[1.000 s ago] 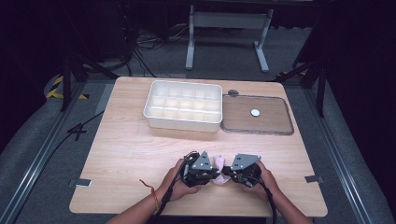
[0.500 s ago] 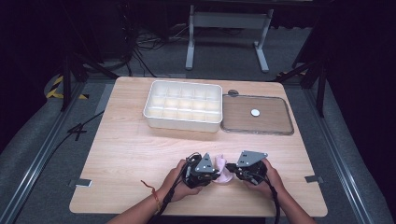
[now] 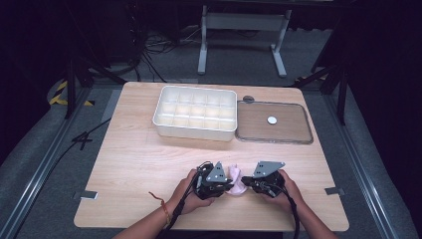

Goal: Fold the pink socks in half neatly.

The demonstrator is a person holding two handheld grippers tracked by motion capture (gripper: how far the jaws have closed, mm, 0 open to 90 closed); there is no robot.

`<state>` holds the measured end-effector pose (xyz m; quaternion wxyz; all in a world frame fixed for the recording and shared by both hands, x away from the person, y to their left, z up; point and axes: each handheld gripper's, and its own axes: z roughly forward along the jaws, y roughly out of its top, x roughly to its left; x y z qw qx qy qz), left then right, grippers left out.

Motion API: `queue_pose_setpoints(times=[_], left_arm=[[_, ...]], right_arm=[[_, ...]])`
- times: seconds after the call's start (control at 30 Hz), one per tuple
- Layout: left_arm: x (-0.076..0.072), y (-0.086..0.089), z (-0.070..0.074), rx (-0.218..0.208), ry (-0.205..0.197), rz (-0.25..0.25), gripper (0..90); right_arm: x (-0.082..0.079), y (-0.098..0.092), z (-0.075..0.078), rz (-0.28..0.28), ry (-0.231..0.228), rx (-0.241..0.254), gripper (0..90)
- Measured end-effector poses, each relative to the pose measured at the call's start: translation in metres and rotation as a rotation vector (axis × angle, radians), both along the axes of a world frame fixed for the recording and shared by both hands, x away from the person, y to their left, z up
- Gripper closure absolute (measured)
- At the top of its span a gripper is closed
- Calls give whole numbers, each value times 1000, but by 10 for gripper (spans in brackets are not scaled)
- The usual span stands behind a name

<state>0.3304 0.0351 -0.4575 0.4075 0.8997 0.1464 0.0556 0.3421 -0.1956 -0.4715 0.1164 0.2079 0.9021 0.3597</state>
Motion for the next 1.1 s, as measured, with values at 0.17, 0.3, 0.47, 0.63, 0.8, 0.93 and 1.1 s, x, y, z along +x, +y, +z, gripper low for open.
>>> queue_pose_setpoints(times=[0.17,0.3,0.47,0.63,0.8,0.93,1.1], left_arm=[[-2,-5,0,10,-18,-10,811],[-4,-8,0,14,-28,-15,807],[-6,-13,-4,21,-33,-23,801],[-6,-16,-6,46,-45,-27,801],[-6,-18,-7,50,-45,-28,800],[-6,-19,-7,61,-55,-27,801],[-6,-20,-8,63,-53,-29,801]], right_arm=[[0,3,0,4,-4,0,882],[0,6,-1,3,-4,2,887],[0,6,-1,2,-3,5,888],[0,5,1,4,-3,2,883],[1,-5,17,-44,-55,54,882],[-2,-4,28,-39,-97,129,882],[-4,10,31,5,-104,166,878]])
